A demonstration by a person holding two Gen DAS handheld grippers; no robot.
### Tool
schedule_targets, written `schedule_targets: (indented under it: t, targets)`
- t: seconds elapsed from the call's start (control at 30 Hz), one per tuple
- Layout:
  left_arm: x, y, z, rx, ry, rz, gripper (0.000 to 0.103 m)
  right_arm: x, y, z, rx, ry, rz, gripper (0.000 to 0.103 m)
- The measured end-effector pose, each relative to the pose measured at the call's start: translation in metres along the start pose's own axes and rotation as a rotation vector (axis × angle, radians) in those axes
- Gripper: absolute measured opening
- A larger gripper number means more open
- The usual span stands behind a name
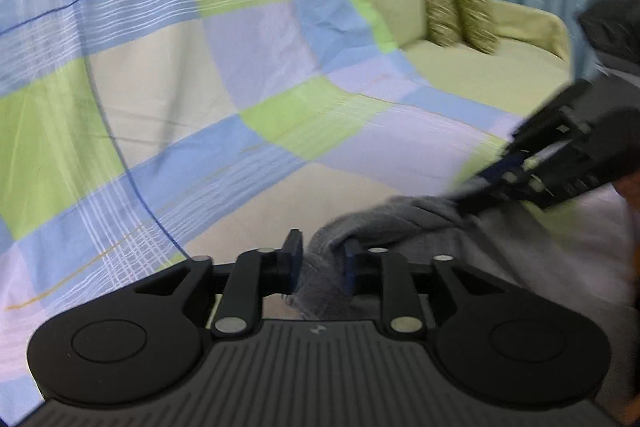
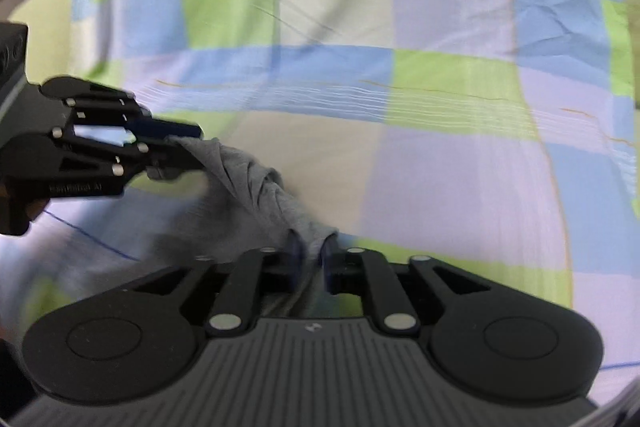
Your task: Fold clothes
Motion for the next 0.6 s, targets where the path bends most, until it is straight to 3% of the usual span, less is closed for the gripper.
schedule_targets:
  t: [0.13, 0.23, 0.47, 0.6]
  targets:
    - [-0.019, 0.019, -0.022, 0.064, -0.053, -0.092, 0.058, 0.009, 0.012, 0.005, 0.062, 0.044, -0.087, 0.029]
    - [-0.021, 0.028, -0.044, 0.072, -0.098, -0.089, 0.059, 0.004, 0.017, -0.002, 0.103, 0.048, -0.133, 0.031]
    - [0.01, 0.055, -0.125, -0.011, -0.125, -0.168, 0.06, -0.041, 0.039, -0.065, 0.172, 0.012, -0.172, 0.033]
    - [0.032, 0.071, -0.141, -0.109, -0.108, -0.201, 0.06, -0.066, 0.052, -0.098, 0.195, -0.012, -0.223, 0.036]
Point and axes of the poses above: each gripper's, at about its wrist camera, not at the fingertips, and z roughly the way its jaws point, x to its right, y to its underside, the point moved 2 cm from there along z, roughly the way its jaws point, and after that the axes turned 11 degrees about -y, right-handed, at the moved point
